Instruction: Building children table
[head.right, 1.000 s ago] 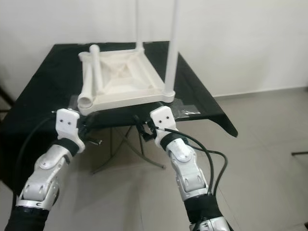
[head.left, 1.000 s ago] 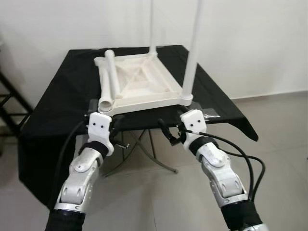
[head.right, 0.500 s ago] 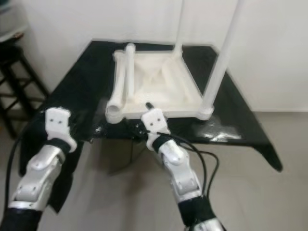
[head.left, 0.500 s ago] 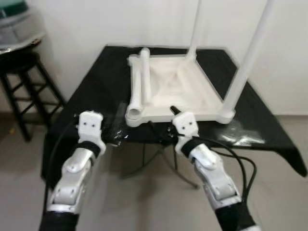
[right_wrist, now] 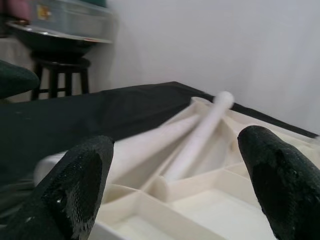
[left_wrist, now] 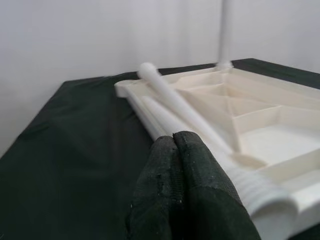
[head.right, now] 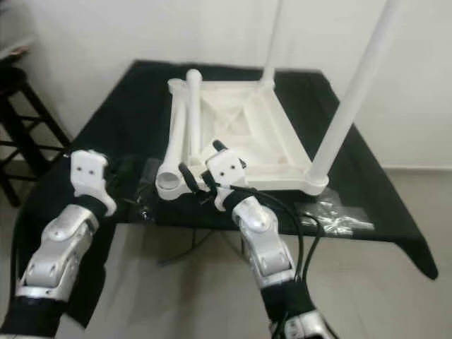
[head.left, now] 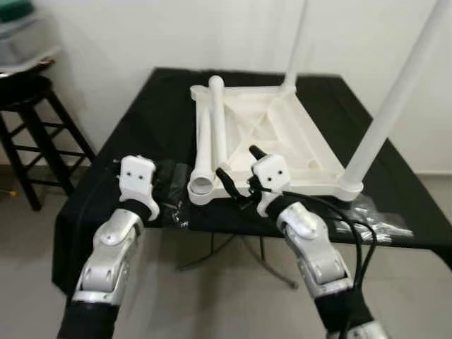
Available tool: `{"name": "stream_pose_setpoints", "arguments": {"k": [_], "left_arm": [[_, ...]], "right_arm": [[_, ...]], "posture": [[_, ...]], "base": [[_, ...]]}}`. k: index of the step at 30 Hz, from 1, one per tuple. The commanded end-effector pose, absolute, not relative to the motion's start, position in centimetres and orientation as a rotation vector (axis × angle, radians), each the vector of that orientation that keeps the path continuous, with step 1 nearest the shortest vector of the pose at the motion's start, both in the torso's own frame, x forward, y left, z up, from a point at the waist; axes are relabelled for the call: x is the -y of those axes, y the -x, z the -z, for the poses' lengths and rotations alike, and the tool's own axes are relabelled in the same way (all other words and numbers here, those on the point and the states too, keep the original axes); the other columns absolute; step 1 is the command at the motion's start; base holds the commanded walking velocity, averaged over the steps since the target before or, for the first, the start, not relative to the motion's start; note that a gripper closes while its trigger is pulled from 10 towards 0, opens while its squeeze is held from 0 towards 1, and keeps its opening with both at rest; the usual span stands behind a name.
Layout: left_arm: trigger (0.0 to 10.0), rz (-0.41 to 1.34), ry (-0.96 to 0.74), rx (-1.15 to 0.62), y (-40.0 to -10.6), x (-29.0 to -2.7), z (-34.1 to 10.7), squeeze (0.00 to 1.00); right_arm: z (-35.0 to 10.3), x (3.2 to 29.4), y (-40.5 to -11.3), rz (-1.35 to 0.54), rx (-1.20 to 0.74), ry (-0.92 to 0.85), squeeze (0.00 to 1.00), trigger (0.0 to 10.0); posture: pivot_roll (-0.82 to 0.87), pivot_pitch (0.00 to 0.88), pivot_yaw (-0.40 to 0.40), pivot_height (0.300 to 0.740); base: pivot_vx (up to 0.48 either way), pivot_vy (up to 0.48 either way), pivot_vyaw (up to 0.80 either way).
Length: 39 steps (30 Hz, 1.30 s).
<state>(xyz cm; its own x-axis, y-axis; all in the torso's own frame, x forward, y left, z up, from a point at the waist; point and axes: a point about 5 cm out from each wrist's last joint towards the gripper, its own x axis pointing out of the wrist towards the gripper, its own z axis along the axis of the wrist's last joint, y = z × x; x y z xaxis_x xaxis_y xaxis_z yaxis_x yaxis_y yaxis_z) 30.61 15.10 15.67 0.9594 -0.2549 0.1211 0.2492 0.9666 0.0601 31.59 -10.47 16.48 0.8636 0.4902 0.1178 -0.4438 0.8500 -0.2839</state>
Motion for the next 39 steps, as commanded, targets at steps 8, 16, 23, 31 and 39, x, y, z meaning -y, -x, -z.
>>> {"name": "stream_pose_setpoints", "arguments": {"k": [8,16,23,31,39], "left_arm": [[10.0,0.306,-0.051,0.165,-30.6,-14.4,-16.8,0.0],[10.0,0.49,-0.213,0.214,-29.5,-13.5,-17.6,0.0],[10.0,0.619,-0.492,0.231,-28.5,-15.7,-19.4,1.0],[10.0,0.763,-0.655,0.164,-26.0,-18.8,-21.4,1.0],[10.0,0.991,-0.724,-0.046,-21.9,-18.6,-19.0,1.0]], "right_arm": [[-16.7,11.0,-31.6,-0.473,0.195,0.241,0.0,10.0],[-16.6,11.1,-31.9,-0.458,0.179,0.22,0.0,10.0],[-16.4,11.6,-32.2,-0.414,0.153,0.2,0.0,10.0],[-16.3,12.2,-32.5,-0.38,0.144,0.212,0.0,10.0],[-16.1,12.7,-32.6,-0.358,0.136,0.223,0.0,10.0]], "posture": [[-0.02,0.025,-0.012,0.74],[-0.02,0.03,-0.014,0.74],[-0.01,0.031,-0.016,0.74],[0.01,0.034,-0.012,0.74],[0.02,0.036,-0.009,0.74]], "base": [[0.317,0.0,0.0],[0.195,0.0,0.0],[0.0,0.0,0.0],[0.0,0.0,0.0],[0.0,0.0,0.0]]}}
